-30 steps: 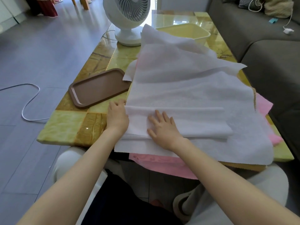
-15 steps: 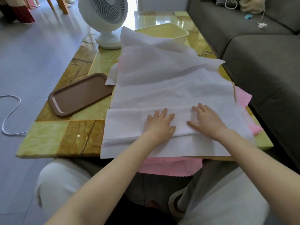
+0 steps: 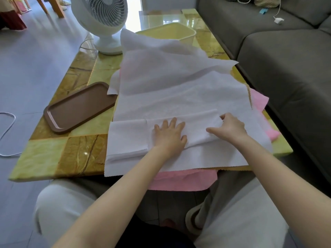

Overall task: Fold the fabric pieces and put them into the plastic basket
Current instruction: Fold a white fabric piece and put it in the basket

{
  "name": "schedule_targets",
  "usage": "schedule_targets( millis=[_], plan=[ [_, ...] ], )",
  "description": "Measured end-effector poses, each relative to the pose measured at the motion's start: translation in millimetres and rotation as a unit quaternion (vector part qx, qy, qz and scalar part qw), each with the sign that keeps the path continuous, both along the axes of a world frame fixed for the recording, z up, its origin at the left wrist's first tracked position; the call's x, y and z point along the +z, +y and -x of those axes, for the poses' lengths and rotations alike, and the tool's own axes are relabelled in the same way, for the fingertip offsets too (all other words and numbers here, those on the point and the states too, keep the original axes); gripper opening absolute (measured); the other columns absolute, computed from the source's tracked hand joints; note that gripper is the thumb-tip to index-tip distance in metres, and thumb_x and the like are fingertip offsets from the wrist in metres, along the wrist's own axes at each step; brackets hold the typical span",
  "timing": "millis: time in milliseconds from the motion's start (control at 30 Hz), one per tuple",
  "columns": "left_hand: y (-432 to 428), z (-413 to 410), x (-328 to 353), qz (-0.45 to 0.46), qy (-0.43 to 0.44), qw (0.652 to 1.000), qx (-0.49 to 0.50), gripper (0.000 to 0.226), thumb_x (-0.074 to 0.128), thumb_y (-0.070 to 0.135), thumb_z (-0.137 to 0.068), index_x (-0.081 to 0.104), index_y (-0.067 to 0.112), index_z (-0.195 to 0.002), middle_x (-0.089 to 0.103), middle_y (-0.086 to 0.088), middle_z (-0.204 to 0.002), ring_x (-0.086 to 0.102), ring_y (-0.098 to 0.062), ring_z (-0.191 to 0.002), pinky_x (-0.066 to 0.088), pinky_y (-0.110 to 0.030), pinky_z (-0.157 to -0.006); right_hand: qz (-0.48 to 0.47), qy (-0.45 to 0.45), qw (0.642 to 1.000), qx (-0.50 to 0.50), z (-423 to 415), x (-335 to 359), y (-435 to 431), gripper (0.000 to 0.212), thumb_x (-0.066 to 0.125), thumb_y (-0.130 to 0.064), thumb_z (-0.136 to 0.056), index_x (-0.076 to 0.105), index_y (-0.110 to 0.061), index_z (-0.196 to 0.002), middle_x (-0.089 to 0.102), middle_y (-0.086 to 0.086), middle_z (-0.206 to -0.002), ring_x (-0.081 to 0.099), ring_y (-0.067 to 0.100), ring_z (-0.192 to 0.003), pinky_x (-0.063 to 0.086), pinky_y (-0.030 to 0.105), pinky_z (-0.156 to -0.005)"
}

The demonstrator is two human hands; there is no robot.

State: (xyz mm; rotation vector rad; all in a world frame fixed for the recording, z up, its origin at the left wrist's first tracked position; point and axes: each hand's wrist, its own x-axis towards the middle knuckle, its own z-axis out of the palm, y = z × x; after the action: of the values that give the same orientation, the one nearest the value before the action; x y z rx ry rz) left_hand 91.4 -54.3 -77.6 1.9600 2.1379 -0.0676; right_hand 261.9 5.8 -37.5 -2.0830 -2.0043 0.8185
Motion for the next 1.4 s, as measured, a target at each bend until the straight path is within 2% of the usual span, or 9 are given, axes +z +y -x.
schedule_targets(
  millis=[100,233,400,533,633,800,967,1133,1400],
  plan=[
    [1.2,1.4,0.7,0.003,-0.009,1.0,-0.005,0.055,0.033,0.04,-0.096,0.019,0.027,-0.148,0.01,-0.004,-0.158,0.014,-0.032,-0.141,0.018,-0.054,-0.109,0.033,0.02,0.999,-0.037,5.0,-3.5,-3.9,0.079,0.07,-0.029,-0.079,0.024,-0.003,-0.137,0.03,0.018,-0.137,0.043,0.04,-0.119,0.042,0.04,-0.09],
    [1.8,2.9,1.1,0.003,-0.015,1.0,-0.008,0.055,0.033,0.04,-0.096,0.02,0.027,-0.148,0.011,-0.004,-0.158,0.014,-0.033,-0.141,0.018,-0.055,-0.11,0.052,0.085,0.993,-0.07,-3.5,-0.9,-4.6,0.078,0.071,-0.022,-0.08,0.024,0.004,-0.136,0.042,0.019,-0.133,0.048,0.035,-0.118,0.043,0.035,-0.084],
    [3.3,2.8,5.3,-0.003,-0.046,0.999,0.0,0.048,0.039,0.033,-0.095,0.032,0.023,-0.142,0.023,-0.006,-0.153,0.023,-0.031,-0.136,0.023,-0.05,-0.105,-0.128,0.169,0.976,-0.052,13.0,8.2,-21.0,0.056,0.068,-0.019,-0.082,0.04,-0.009,-0.13,0.056,0.01,-0.119,0.057,0.025,-0.103,0.046,0.034,-0.083],
    [-2.6,9.7,22.4,-0.132,-0.213,0.963,0.101,0.026,0.04,0.021,-0.097,0.057,0.015,-0.115,0.053,-0.005,-0.124,0.046,-0.026,-0.116,0.033,-0.039,-0.091,-0.271,0.195,0.939,0.083,47.6,1.2,-45.8,0.043,0.067,-0.008,-0.081,0.048,-0.01,-0.119,0.061,0.002,-0.098,0.061,0.021,-0.091,0.05,0.036,-0.081],
    [-11.1,19.9,39.0,-0.196,-0.227,0.943,0.146,0.032,0.028,0.024,-0.101,0.056,0.01,-0.095,0.059,-0.006,-0.096,0.053,-0.028,-0.094,0.031,-0.036,-0.076,-0.315,0.169,0.92,0.159,65.8,-11.5,-58.3,0.042,0.067,0.0,-0.075,0.051,-0.007,-0.114,0.067,0.002,-0.094,0.062,0.026,-0.087,0.047,0.037,-0.08],
    [-20.2,35.8,50.4,-0.198,-0.273,0.919,0.202,0.039,0.034,0.049,-0.097,0.049,0.021,-0.074,0.05,0.011,-0.066,0.049,-0.021,-0.079,0.038,-0.041,-0.087,-0.293,0.151,0.918,0.222,82.4,-23.7,-70.3,0.05,0.055,0.014,-0.07,0.055,-0.007,-0.115,0.064,0.003,-0.101,0.058,0.023,-0.097,0.046,0.03,-0.08],
    [-25.6,38.5,50.4,-0.215,-0.343,0.893,0.197,0.061,0.023,0.068,-0.083,0.058,0.019,-0.078,0.063,0.003,-0.074,0.056,-0.016,-0.077,0.041,-0.043,-0.084,-0.289,0.133,0.916,0.244,86.6,-29.3,-68.0,0.056,0.047,0.021,-0.067,0.054,0.0,-0.118,0.06,0.012,-0.107,0.057,0.03,-0.098,0.049,0.035,-0.08],
    [-19.6,39.1,43.8,-0.237,-0.279,0.912,0.186,0.024,0.053,0.039,-0.089,0.052,0.019,-0.076,0.057,0.007,-0.07,0.059,-0.023,-0.078,0.045,-0.04,-0.079,-0.294,0.094,0.905,0.294,82.6,-28.3,-71.6,0.059,0.053,0.023,-0.059,0.054,0.004,-0.115,0.058,0.015,-0.094,0.057,0.03,-0.08,0.048,0.029,-0.069],
    [-13.4,64.4,23.2,-0.124,-0.198,0.932,0.275,0.013,0.049,0.022,-0.089,0.05,0.015,-0.099,0.059,-0.003,-0.088,0.056,-0.029,-0.098,0.033,-0.04,-0.091,-0.258,-0.024,0.908,0.329,65.6,-46.8,-82.1,0.074,0.063,0.018,-0.058,0.047,0.007,-0.129,0.06,0.016,-0.096,0.058,0.027,-0.079,0.056,0.034,-0.075]
  ],
)
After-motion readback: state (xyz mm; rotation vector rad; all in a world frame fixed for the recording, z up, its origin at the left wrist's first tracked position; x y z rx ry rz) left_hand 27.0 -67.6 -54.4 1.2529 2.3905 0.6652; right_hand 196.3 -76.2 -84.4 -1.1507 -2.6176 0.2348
